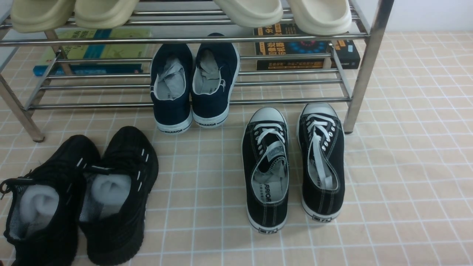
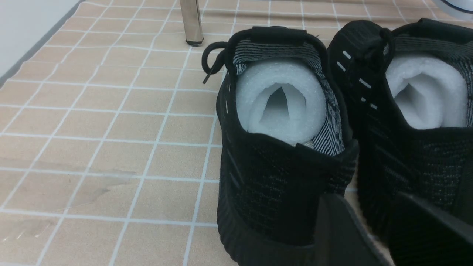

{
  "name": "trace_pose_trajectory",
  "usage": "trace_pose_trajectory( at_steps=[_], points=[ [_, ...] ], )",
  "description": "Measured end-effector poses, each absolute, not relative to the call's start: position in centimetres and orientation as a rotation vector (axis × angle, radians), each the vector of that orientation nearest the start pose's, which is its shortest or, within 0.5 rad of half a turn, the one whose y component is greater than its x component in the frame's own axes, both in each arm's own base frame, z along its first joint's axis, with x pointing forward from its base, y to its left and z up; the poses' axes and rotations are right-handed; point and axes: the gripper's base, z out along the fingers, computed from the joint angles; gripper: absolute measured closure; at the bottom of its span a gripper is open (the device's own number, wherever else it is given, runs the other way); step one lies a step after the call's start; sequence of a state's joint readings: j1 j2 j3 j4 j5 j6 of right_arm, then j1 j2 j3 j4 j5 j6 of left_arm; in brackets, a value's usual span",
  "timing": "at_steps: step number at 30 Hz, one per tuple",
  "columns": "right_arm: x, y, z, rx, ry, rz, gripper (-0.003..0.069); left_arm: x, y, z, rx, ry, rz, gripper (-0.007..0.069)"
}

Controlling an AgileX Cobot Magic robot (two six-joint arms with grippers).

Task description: Take the shoes off the shelf from the light coffee tablecloth by hand.

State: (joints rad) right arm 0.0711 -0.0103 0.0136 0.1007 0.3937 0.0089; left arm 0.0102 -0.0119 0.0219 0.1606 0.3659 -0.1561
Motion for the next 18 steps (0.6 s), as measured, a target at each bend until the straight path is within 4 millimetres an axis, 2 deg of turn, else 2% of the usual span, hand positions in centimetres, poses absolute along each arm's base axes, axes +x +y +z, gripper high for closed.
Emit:
trace_pose_trajectory(
  at_steps=[18],
  points=[
    [5.15, 0.72, 17.40, 0.003, 1.882, 0.155, 0.0529, 5.26, 0.58, 17.39, -0.055, 1.854, 0.056, 0.0385]
  ],
)
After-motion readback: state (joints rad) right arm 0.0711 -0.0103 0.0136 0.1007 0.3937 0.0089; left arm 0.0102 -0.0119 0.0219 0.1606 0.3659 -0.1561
